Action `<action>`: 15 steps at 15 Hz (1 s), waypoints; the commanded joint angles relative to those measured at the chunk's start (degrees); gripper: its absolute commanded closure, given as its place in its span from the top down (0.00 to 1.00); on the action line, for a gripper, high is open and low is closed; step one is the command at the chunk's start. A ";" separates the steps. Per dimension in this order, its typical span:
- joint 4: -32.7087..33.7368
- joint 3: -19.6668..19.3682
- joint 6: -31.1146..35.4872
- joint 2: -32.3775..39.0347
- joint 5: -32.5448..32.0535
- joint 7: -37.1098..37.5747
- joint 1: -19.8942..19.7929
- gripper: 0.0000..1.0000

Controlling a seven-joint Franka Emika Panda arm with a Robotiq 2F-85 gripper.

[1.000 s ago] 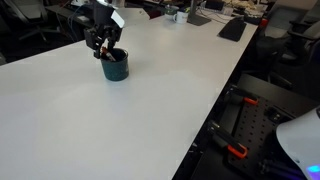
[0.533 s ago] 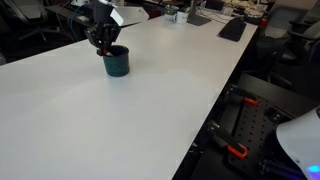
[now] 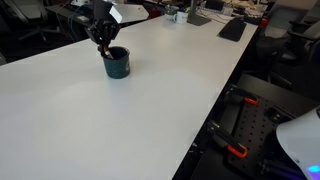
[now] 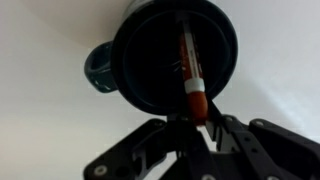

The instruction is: Remove the marker from the cup and put it on the table

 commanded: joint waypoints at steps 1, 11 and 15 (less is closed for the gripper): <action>0.83 -0.41 -1.50 0.64 -1.10 1.99 0.20 0.05; 2.06 -1.75 -10.23 -3.19 -1.48 6.13 1.46 0.05; 4.85 -3.09 -19.26 -6.90 -2.08 9.37 2.53 0.05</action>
